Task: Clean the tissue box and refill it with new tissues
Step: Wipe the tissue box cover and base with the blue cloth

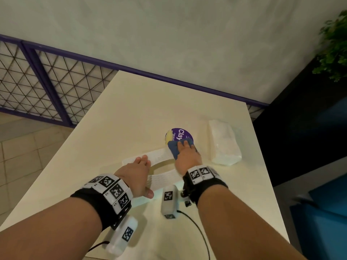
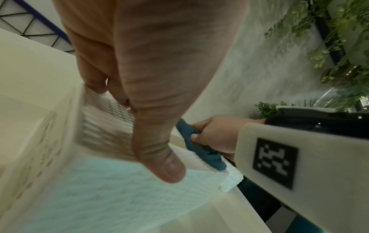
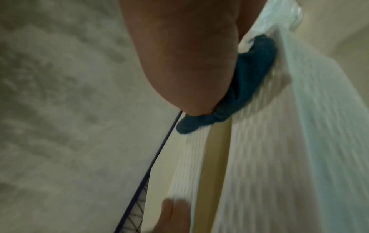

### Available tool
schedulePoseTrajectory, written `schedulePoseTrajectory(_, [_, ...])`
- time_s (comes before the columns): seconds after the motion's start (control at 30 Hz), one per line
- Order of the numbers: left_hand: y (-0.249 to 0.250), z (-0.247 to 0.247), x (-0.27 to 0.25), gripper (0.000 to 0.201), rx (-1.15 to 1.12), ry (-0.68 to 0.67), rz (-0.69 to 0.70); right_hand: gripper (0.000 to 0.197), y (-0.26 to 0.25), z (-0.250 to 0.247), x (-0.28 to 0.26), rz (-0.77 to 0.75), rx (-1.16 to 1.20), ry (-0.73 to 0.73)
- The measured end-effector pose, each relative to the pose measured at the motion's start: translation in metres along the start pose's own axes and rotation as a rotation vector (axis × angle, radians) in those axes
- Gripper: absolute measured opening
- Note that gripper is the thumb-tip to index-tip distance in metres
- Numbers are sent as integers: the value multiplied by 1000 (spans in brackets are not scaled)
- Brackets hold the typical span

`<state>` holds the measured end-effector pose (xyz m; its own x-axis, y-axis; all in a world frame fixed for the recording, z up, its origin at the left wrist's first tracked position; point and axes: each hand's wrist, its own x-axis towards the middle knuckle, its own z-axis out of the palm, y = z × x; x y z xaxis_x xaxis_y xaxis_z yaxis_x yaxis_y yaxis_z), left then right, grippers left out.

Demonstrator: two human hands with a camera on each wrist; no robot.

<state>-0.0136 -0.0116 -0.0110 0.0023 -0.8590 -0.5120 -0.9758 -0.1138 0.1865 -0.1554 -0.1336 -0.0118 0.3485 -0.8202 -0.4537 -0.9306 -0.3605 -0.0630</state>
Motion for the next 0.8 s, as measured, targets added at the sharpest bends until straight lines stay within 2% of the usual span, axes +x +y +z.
schedulePoseTrajectory(0.03, [1, 0, 0, 111, 9, 3, -2, 74, -8, 5, -3, -11, 23, 1])
schedulePoseTrajectory(0.13, [6, -2, -2, 109, 36, -4, -13, 66, -21, 12, -15, -179, -34, -57])
schedulePoseTrajectory(0.17, [6, -4, -2, 108, 39, -7, -16, 56, -18, 7, -15, -221, -52, -76])
schedulePoseTrajectory(0.23, [5, -10, 1, 107, 19, -2, -21, 31, -9, -18, -19, -198, 65, -88])
schedulePoseTrajectory(0.3, [2, -16, 2, 106, -1, 21, -26, 42, 5, -39, -15, -156, 138, 6])
schedulePoseTrajectory(0.37, [-2, -16, 0, 111, 5, 27, -30, 35, 15, -40, -7, -95, 91, 64])
schedulePoseTrajectory(0.47, [-3, -12, -5, 122, 8, -15, -45, 56, 11, -6, -8, -78, 1, -12])
schedulePoseTrajectory(0.53, [-3, -10, -4, 122, 2, -4, -36, 60, -5, 12, -14, -82, 36, 23])
schedulePoseTrajectory(0.63, [-3, -11, -4, 123, 11, -9, -24, 57, -29, 22, -20, -263, 4, -26])
schedulePoseTrajectory(0.7, [-5, -10, -4, 124, 10, -1, -19, 57, -25, 21, -14, -349, -73, -70])
schedulePoseTrajectory(0.73, [-6, -9, -5, 125, 6, -2, -18, 57, -16, 18, -9, -341, -109, -71])
schedulePoseTrajectory(0.8, [-11, -7, -4, 124, -7, -6, -15, 59, 4, 8, 1, -206, -119, -39])
